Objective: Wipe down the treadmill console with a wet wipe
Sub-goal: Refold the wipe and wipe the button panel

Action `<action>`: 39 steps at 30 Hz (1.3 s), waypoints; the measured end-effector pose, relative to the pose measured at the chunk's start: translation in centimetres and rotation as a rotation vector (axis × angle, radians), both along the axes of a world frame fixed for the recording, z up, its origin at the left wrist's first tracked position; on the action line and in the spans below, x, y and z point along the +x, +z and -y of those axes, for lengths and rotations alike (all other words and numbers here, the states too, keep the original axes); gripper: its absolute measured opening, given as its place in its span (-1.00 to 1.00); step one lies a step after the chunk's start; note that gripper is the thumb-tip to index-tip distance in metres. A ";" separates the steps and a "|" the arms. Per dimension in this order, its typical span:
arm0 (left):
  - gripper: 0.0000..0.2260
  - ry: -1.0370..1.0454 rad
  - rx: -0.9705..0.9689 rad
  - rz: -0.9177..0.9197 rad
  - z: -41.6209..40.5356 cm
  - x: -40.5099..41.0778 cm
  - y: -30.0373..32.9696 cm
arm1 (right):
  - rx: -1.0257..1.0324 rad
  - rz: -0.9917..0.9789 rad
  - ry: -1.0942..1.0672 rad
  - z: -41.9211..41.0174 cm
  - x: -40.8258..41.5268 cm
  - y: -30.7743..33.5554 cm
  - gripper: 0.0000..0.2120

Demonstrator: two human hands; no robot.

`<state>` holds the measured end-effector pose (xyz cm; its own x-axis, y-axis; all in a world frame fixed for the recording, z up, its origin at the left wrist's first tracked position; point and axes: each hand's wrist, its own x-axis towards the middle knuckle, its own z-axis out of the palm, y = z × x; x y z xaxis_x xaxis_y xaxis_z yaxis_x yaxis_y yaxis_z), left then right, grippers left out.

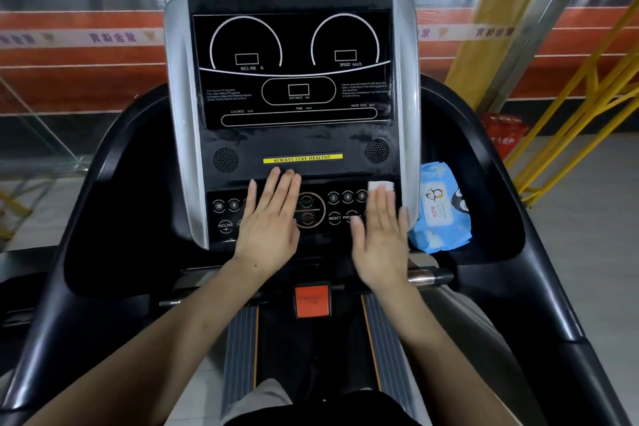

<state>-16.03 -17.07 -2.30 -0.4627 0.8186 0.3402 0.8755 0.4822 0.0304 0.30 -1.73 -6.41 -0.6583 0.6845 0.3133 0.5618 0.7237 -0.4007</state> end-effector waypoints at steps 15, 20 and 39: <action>-0.31 0.015 -0.007 0.049 5.2 -3.8 1.1 | 0.105 -0.027 0.116 4.8 -4.7 0.2 -0.39; -0.32 0.083 -0.047 0.050 8.1 -5.5 1.6 | 0.151 0.077 0.238 9.8 -8.3 1.0 -0.34; -0.31 0.002 -0.073 0.151 13.0 -8.4 1.5 | 0.133 0.071 -0.004 9.3 -6.5 0.4 -0.39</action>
<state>-24.47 -30.12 -0.80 -0.5062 0.8373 0.2065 0.8624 0.4901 0.1270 -6.17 -11.06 -6.04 -0.6795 0.6425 0.3541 0.5882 0.7656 -0.2605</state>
